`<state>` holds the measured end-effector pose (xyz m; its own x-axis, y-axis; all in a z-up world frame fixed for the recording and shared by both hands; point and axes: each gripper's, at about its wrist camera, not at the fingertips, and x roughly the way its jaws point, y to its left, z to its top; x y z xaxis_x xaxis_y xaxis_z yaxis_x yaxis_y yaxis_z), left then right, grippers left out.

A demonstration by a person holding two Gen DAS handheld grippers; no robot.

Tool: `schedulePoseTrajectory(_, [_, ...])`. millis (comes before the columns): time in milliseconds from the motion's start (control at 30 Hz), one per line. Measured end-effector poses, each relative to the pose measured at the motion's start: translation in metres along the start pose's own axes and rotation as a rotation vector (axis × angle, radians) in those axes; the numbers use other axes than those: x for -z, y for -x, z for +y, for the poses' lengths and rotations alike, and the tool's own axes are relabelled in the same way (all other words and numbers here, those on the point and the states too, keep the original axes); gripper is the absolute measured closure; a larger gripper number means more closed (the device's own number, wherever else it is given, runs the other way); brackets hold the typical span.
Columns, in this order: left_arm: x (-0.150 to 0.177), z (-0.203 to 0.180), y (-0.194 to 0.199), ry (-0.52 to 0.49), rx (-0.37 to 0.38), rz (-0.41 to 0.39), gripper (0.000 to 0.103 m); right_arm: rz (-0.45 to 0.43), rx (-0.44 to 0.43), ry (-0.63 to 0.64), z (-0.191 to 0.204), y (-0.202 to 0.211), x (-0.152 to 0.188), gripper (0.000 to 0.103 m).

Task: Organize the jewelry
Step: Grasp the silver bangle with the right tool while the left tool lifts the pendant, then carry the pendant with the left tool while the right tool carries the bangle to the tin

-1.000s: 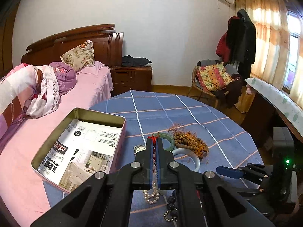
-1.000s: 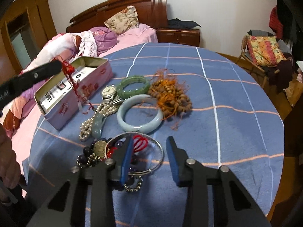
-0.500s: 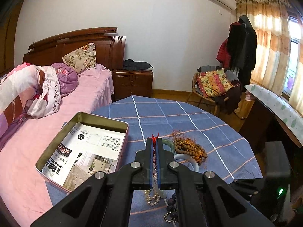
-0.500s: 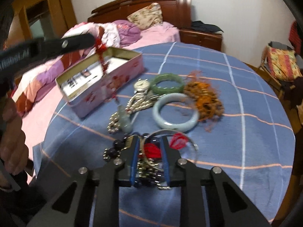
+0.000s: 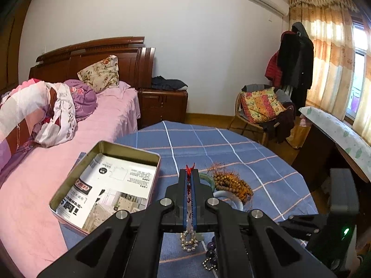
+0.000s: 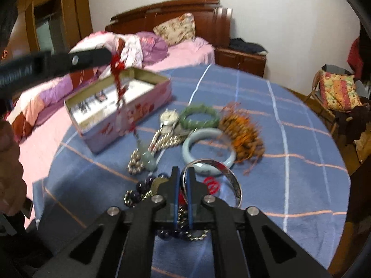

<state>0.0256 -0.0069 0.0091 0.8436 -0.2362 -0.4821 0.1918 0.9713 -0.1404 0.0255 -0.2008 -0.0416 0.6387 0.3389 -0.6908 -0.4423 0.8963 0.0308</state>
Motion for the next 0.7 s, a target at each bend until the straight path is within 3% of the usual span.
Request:
schedulePoseTrajectory(267, [-0.016, 0.000, 0.015, -0.016, -0.005, -0.052, 0.102, -0.086, 0.035, -0.011, -0.007, 0.023, -0.018, 0.095])
schedulePoseTrajectory(700, [-0.035, 0.026, 0.024, -0.008, -0.085, -0.096, 0.102, -0.145, 0.018, 0.012, 0.001, 0.018, -0.045, 0.095])
